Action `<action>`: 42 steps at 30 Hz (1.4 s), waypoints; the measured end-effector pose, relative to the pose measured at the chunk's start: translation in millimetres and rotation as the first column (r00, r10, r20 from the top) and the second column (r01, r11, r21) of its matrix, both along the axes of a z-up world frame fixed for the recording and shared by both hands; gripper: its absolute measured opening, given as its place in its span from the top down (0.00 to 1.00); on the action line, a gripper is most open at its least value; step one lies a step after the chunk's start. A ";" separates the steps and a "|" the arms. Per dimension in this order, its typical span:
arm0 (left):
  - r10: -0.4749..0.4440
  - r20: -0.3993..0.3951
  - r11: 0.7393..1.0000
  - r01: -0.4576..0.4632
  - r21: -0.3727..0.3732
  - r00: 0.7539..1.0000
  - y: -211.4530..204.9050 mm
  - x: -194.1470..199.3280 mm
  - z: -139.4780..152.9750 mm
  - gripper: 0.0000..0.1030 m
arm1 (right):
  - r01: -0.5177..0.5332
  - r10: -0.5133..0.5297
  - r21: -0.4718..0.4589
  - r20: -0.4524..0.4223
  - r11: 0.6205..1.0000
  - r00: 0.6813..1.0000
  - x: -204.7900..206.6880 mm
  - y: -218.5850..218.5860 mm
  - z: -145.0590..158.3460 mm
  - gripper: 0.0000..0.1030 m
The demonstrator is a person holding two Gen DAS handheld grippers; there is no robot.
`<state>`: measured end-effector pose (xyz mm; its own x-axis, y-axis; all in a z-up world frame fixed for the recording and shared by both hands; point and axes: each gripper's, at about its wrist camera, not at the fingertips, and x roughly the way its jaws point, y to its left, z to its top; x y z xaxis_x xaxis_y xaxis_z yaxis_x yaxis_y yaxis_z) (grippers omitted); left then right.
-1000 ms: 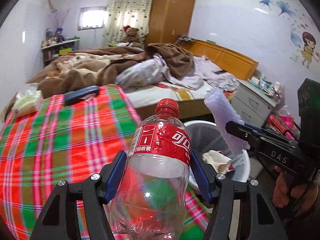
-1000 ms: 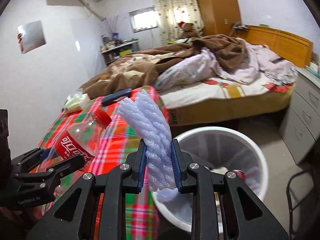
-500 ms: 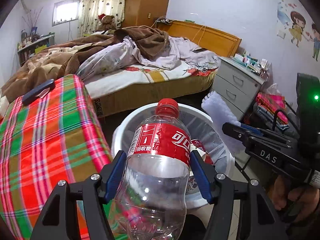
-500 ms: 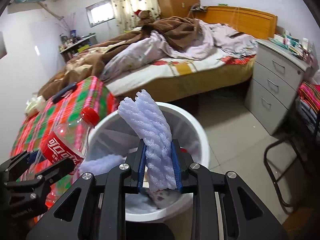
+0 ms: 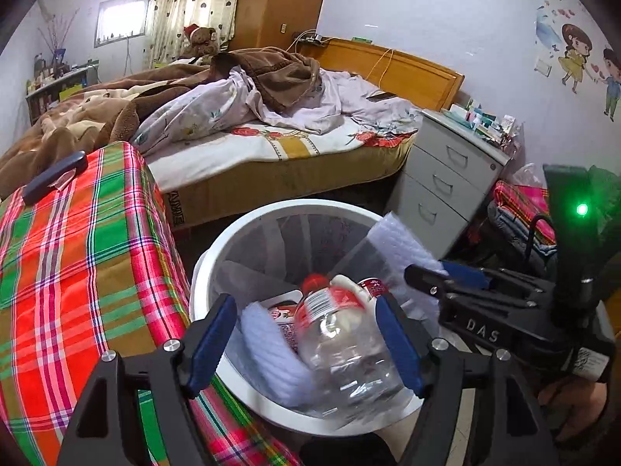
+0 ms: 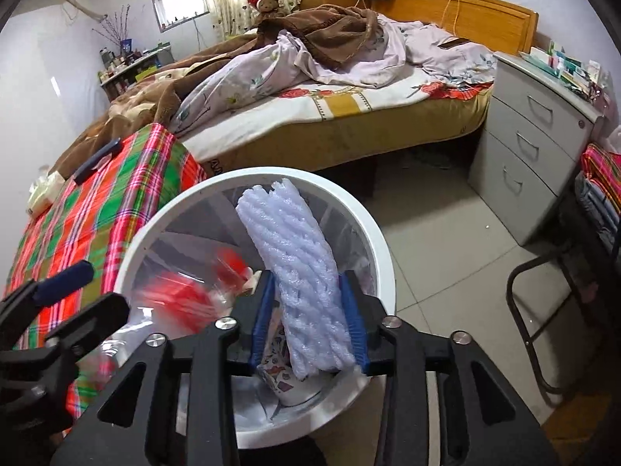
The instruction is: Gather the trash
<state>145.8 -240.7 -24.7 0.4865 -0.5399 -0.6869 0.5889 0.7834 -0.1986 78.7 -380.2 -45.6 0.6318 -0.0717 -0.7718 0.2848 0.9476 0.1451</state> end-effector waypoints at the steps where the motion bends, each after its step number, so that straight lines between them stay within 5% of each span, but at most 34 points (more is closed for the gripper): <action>1: 0.005 -0.003 1.000 -0.005 0.002 1.000 1.4 0.3 -0.1 0.28 | -0.003 0.003 0.006 0.002 1.000 1.000 -1.4 0.1 0.0 0.56; 4: 0.010 -0.012 1.000 -0.010 -0.002 1.000 7.1 -0.9 0.9 0.28 | -0.007 0.007 0.008 0.016 1.000 1.000 -2.9 0.2 2.5 0.47; 20: 0.121 0.092 0.993 -0.121 0.002 0.988 65.2 -44.9 29.0 0.28 | -0.055 0.059 -0.026 0.176 0.998 0.983 -36.4 41.2 38.0 0.47; 28: 0.247 0.156 0.968 -0.252 0.013 0.956 115.5 -77.7 37.1 0.28 | -0.147 0.155 -0.048 0.303 0.988 0.940 -60.3 83.9 53.0 0.47; 38: 0.388 0.230 0.916 -0.401 0.014 0.893 174.4 -120.1 40.7 0.28 | -0.264 0.280 -0.095 0.338 0.960 0.898 -75.5 131.9 50.8 0.47; 42: 0.403 0.205 0.912 -0.410 -0.009 0.892 190.7 -128.2 37.4 0.28 | -0.279 0.293 -0.091 0.334 0.956 0.896 -78.5 141.3 47.1 0.47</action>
